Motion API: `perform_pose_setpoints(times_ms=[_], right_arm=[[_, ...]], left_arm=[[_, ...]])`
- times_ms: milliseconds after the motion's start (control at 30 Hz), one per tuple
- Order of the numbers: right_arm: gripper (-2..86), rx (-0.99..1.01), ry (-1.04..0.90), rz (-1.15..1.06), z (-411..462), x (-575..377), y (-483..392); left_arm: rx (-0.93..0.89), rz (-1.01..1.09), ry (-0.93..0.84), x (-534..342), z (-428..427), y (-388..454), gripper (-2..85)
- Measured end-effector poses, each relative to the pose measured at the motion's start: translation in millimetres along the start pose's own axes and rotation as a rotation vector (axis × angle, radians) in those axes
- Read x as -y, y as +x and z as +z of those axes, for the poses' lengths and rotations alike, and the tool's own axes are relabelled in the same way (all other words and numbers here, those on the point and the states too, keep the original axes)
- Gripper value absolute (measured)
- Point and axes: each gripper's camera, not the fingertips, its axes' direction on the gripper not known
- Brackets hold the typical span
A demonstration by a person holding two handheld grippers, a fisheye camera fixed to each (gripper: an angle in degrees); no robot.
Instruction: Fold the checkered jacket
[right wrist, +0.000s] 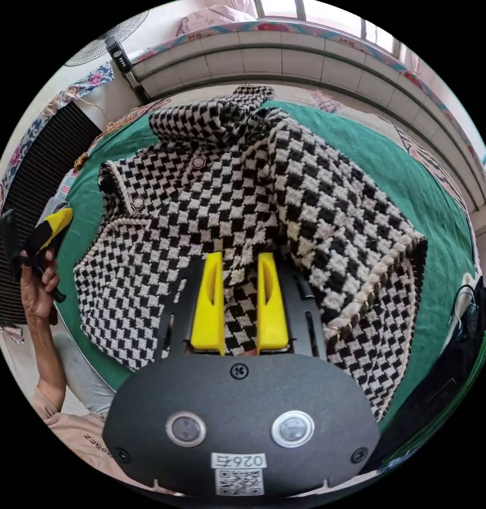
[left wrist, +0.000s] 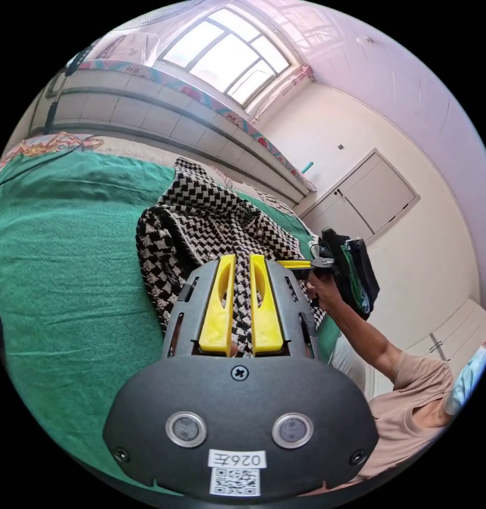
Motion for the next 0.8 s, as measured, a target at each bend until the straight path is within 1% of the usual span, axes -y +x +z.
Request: perform_pose_setpoints(times_ms=[100,167,200,233,267,300,333,367,433,467,533,567,600,667,733,767,800], right_arm=[[-0.8,0.144,0.052,-0.059,-54,-14,-3],[-1.1,0.319,0.108,-0.139,-117,-65,0],[-1.1,0.351,0.12,-0.158,-131,-83,1],[-1.1,0.408,0.109,-0.211,-151,-119,3],[-0.8,0.424,0.049,-0.239,-159,-153,7],[-0.7,0.405,0.009,-0.234,-159,-168,10],[0.2,0.308,-0.031,-0.164,-155,-192,23],[0.5,0.203,-0.016,-0.043,-152,-209,42],[0.1,0.123,0.024,0.091,-154,-218,68],[0.0,0.066,0.093,0.16,-163,-219,80],[0.7,-0.009,0.194,0.227,-175,-212,94],[2.8,-0.071,0.234,0.279,-179,-204,104],[3.9,-0.106,0.245,0.302,-179,-200,110],[11.4,-0.22,0.202,0.397,-166,-182,134],[15.4,-0.222,0.134,0.437,-147,-177,151],[17.6,-0.172,0.088,0.464,-130,-176,162],[18.2,-0.134,0.062,0.477,-119,-175,168]], left_arm=[[-0.027,-0.041,0.018,0,-7,-13,6.5],[-0.074,-0.07,0.036,2,-11,-22,6.6],[-0.087,-0.081,0.043,4,-13,-26,6.6],[-0.085,-0.082,0.049,7,-15,-28,6.5],[-0.078,-0.079,0.051,8,-16,-28,6.5],[-0.054,-0.071,0.049,10,-17,-27,6.2],[-0.028,-0.063,0.035,13,-17,-25,5.7],[-0.017,-0.06,0.024,14,-16,-24,4.9],[0.017,-0.076,-0.026,15,-13,-25,3.0],[0.028,-0.08,-0.033,14,-13,-26,2.8],[0.092,-0.095,-0.056,13,-16,-30,7.2],[0.108,-0.108,-0.065,14,-17,-33,9.5],[0.1,-0.125,-0.084,16,-19,-38,13.1],[0.057,-0.165,-0.128,18,-19,-48,16.9],[0.02,-0.187,-0.204,21,-14,-56,20.0],[0.018,-0.186,-0.228,22,-10,-56,20.6],[0.007,-0.172,-0.292,23,2,-54,22.4]])
